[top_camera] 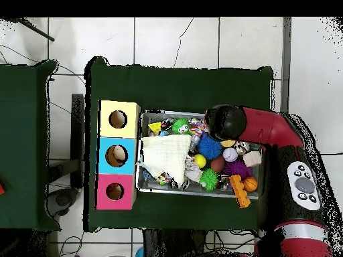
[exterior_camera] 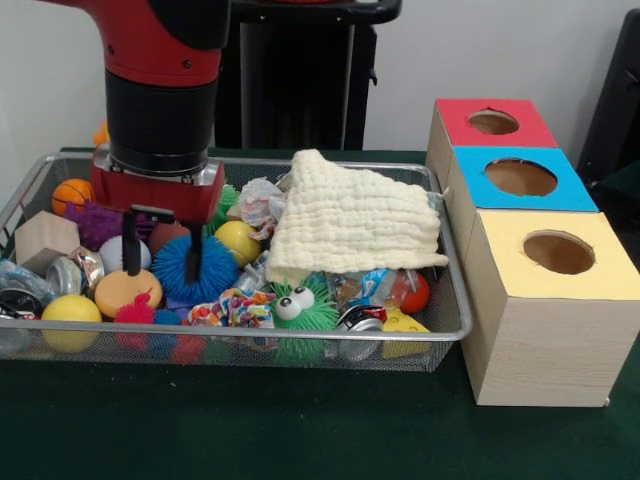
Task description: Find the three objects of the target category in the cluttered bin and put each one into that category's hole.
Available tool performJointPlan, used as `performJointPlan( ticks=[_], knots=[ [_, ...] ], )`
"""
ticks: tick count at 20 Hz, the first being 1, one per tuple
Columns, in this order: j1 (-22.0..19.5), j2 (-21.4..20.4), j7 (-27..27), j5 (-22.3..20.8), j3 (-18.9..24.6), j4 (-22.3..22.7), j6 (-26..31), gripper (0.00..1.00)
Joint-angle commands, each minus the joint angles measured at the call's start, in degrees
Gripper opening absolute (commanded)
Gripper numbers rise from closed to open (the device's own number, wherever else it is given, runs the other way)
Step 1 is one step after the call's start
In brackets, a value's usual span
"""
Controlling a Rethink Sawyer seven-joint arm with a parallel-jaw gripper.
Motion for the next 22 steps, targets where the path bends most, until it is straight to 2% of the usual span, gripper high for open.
performJointPlan(
  ticks=[1, 11, 22],
  knots=[
    [1.2, -1.8, 4.9, 0.0, 0.2, 5.0, 0.4, 1.0],
    [0.9, -6.0, 5.5, 0.5, -0.3, 11.1, -0.9, 1.0],
    [1.3, -4.7, 7.1, 2.0, -0.2, 10.9, 0.6, 1.0]
  ],
)
